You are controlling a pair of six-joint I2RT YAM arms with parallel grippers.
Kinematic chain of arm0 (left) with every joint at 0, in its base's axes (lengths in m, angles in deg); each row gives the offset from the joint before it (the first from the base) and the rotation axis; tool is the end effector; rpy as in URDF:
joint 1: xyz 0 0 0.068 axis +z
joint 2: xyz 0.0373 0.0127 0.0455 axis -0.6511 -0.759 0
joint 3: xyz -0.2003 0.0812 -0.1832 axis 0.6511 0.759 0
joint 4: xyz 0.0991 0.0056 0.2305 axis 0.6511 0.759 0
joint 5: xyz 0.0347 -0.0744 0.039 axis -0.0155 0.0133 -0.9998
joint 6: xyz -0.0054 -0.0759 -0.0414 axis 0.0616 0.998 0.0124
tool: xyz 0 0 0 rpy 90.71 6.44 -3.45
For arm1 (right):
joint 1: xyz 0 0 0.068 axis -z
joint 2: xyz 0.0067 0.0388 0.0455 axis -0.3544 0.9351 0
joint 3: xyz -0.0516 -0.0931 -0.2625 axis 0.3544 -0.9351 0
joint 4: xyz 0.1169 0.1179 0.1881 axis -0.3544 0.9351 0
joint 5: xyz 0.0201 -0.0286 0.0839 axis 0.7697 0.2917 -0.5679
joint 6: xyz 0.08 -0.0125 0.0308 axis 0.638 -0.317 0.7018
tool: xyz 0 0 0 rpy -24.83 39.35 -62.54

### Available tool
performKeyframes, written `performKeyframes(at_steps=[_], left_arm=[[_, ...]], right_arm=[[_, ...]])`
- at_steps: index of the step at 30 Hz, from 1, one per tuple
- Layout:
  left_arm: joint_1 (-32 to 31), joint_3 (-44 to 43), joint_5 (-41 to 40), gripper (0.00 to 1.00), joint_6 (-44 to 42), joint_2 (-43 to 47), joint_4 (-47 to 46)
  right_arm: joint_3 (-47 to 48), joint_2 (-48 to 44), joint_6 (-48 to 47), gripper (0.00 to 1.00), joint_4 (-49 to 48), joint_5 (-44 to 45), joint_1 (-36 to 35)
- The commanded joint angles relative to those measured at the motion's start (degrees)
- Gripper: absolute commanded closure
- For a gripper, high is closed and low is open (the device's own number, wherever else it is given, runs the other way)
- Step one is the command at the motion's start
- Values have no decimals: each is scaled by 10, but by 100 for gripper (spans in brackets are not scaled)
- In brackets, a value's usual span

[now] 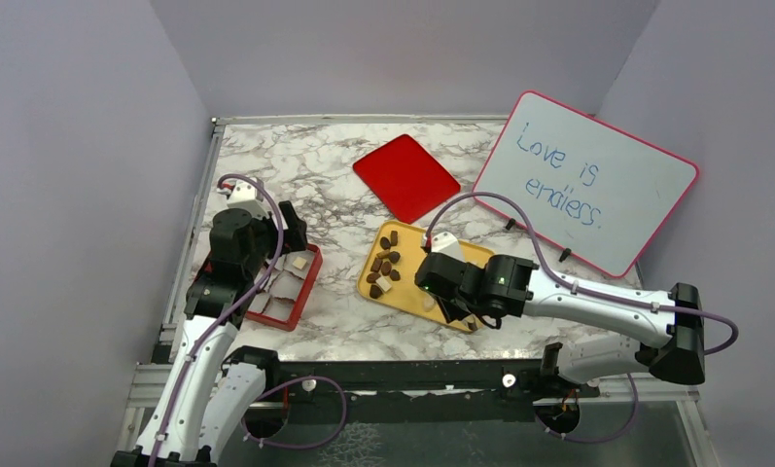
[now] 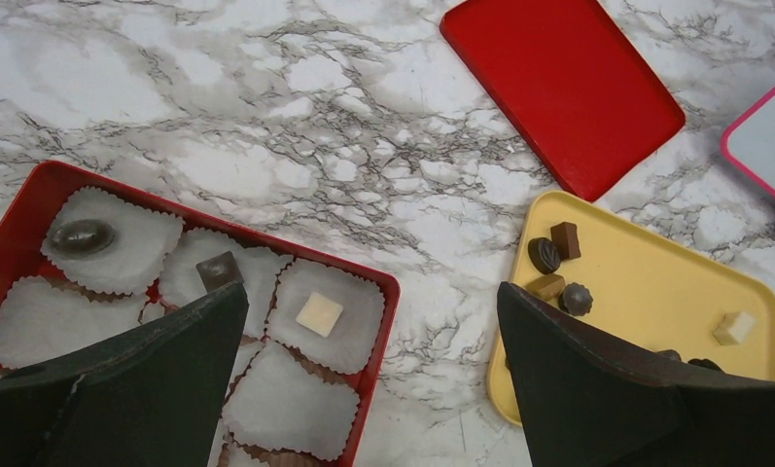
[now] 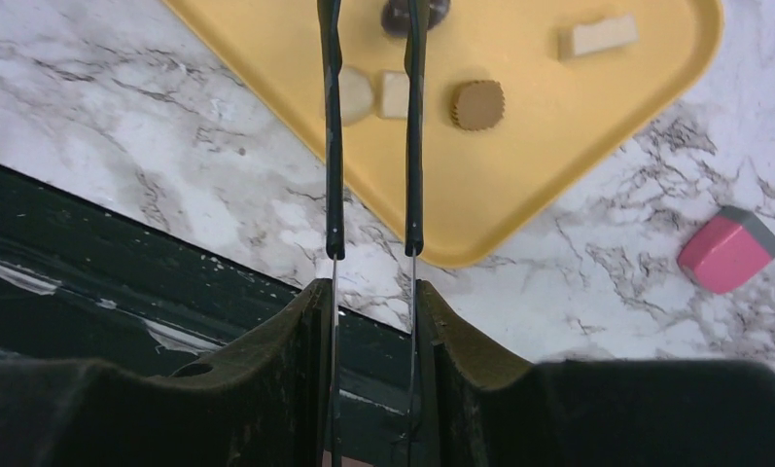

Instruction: Pack the chocolate

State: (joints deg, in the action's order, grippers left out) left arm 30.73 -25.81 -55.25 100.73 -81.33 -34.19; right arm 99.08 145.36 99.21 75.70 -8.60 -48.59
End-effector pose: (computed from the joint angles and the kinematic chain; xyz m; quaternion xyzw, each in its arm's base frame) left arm 0.1755 -0.0274 0.3024 -0.0574 0.8294 -0.1089 0.5449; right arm 0.1109 0.2099 0.2638 -0.2452 0.9287 0.0378 0.2755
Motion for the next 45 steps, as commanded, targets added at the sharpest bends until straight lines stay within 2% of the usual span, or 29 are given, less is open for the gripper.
performKeyframes(at_steps=[1, 13, 37, 45], left_arm=[[-2, 4, 23, 1, -6, -3, -29], [-1, 9, 37, 1, -7, 9, -31], [-1, 11, 28, 1, -11, 23, -30], [-1, 12, 28, 1, -10, 26, -28]], right_arm=[[-5, -14, 50, 62, 48, 32, 5], [0, -46, 100, 60, 138, 64, 20], [-70, -23, 53, 60, 25, -10, 38], [-60, -24, 72, 59, 61, -4, 38]])
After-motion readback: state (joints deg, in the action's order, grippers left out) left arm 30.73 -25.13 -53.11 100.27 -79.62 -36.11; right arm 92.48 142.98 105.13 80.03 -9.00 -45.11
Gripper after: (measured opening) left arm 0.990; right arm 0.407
